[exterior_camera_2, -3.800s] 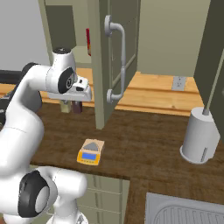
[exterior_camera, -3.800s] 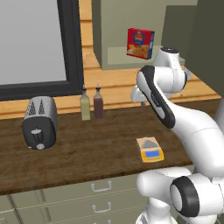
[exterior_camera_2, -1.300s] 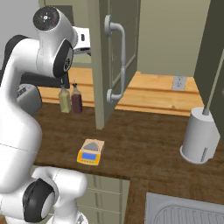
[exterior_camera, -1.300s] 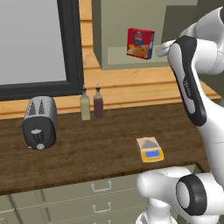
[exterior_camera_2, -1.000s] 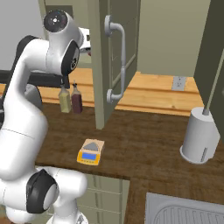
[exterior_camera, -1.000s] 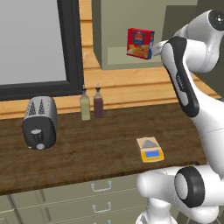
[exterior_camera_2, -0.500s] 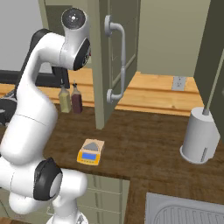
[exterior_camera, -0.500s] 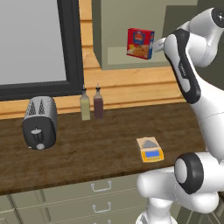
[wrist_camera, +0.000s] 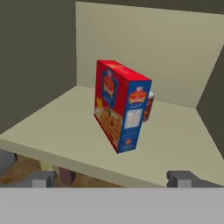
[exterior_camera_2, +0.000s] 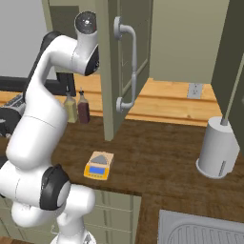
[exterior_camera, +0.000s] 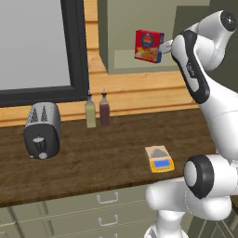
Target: Pick the boxed food and place it on the digital scale for weighing, and close the cabinet.
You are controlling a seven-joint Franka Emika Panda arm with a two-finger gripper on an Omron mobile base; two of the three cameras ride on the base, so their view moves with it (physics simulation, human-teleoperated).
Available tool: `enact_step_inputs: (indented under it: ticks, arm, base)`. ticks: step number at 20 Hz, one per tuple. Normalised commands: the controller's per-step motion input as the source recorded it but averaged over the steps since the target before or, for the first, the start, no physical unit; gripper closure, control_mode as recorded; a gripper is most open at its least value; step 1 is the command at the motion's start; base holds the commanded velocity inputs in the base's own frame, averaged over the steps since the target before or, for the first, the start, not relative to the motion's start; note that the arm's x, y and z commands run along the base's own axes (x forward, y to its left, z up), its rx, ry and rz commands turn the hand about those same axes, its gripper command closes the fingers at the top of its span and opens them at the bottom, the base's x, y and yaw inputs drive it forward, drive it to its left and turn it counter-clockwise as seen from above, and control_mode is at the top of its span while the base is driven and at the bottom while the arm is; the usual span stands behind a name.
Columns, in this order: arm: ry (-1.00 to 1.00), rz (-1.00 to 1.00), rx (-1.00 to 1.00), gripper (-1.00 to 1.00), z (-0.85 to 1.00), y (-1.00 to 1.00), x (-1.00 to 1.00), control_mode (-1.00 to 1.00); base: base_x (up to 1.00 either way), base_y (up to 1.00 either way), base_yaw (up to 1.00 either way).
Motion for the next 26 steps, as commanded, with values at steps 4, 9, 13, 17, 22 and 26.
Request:
enact_step_inputs:
  ticks: [4, 9, 13, 17, 22, 26]
  arm:
    - [0.00, 0.00, 0.00, -1.00, -0.04, 0.00, 0.22, -1.00]
    - [0.00, 0.00, 0.00, -1.00, -0.07, 0.00, 0.14, -1.00]
    - [0.00, 0.00, 0.00, -1.00, 0.00, 0.00, 0.14, -1.00]
    - [0.00, 0.00, 0.00, -1.00, 0.00, 0.00, 0.17, -1.00]
    - [0.00, 0.00, 0.00, -1.00, 0.00, 0.00, 0.12, -1.00]
    - [0.00, 0.00, 0.00, -1.00, 0.00, 0.00, 0.06, -1.00]
  base:
    - [0.00, 0.00, 0.00]
    - [0.00, 0.00, 0.00]
    - [0.00, 0.00, 0.00]
    - [0.00, 0.00, 0.00]
    - [0.00, 0.00, 0.00]
    - [0.00, 0.00, 0.00]
